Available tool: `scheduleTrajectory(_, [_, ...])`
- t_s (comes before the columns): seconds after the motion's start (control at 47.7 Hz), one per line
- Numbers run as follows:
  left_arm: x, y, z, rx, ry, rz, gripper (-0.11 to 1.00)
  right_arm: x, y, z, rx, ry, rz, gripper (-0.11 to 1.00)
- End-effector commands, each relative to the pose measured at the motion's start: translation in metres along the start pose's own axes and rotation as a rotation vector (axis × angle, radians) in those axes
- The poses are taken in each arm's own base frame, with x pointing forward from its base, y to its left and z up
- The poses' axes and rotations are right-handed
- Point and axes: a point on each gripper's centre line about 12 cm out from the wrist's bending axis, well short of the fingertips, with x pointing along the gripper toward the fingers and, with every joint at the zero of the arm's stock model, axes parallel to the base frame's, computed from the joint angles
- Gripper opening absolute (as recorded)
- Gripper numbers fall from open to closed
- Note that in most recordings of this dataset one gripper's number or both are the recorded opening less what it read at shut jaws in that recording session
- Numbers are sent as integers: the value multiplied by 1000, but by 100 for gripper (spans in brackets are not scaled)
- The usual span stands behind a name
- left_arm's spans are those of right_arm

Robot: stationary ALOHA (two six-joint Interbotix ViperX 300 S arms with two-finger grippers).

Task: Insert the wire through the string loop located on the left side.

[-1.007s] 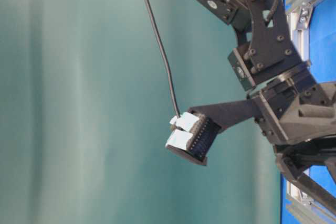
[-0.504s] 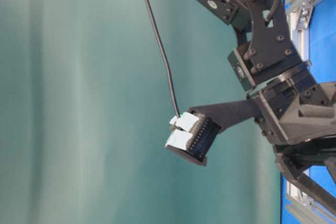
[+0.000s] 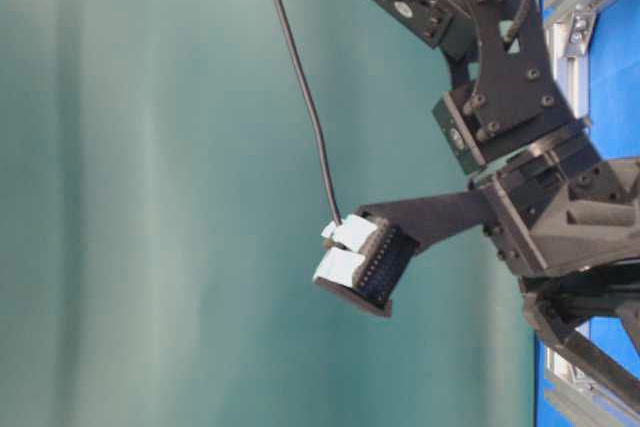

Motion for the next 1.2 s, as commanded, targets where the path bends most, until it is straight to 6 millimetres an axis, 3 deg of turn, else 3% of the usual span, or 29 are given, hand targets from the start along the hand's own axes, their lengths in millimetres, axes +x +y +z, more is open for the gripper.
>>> scheduleTrajectory(0.0, [-3,-2,7,6,-28,-6,68,-13,4,40,-2,-83,7,95])
scheduleTrajectory(0.42, [-31,-7,32,23,-218,-42,68,-52,1,94,-14,-104,-11,95])
scheduleTrajectory(0.692, [-38,-8,39,28,-274,-51,68,-77,4,123,-38,-132,-14,95])
scheduleTrajectory(1.175, [-41,-9,43,37,-307,-53,68,-84,5,130,-38,-136,-14,95])
